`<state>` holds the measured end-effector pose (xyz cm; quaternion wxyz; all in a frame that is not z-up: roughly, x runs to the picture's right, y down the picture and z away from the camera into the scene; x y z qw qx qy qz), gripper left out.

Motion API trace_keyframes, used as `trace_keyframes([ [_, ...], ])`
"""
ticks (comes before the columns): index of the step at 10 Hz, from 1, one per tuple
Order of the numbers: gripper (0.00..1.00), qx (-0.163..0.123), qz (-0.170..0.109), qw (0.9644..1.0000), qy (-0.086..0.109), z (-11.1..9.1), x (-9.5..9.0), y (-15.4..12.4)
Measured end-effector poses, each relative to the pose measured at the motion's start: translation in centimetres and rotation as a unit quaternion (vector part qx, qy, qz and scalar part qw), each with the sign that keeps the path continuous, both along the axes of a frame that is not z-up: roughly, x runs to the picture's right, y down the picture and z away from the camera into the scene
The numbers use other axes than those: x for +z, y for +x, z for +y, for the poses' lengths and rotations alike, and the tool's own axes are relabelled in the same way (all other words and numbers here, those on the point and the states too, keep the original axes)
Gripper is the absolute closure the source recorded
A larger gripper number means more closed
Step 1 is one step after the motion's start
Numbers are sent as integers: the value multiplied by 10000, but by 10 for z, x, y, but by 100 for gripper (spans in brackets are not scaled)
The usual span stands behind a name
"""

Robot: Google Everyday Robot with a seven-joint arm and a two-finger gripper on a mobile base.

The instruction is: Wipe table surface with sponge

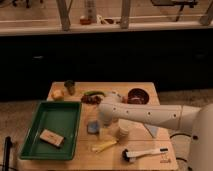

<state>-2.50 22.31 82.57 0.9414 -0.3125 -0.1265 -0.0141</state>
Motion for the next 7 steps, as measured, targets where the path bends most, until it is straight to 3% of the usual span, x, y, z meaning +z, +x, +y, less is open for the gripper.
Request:
trace_keyframes([
  [3,23,75,-76,9999,-119,4,6,-1],
  [7,63,122,-177,9996,-205,9,11,-4],
])
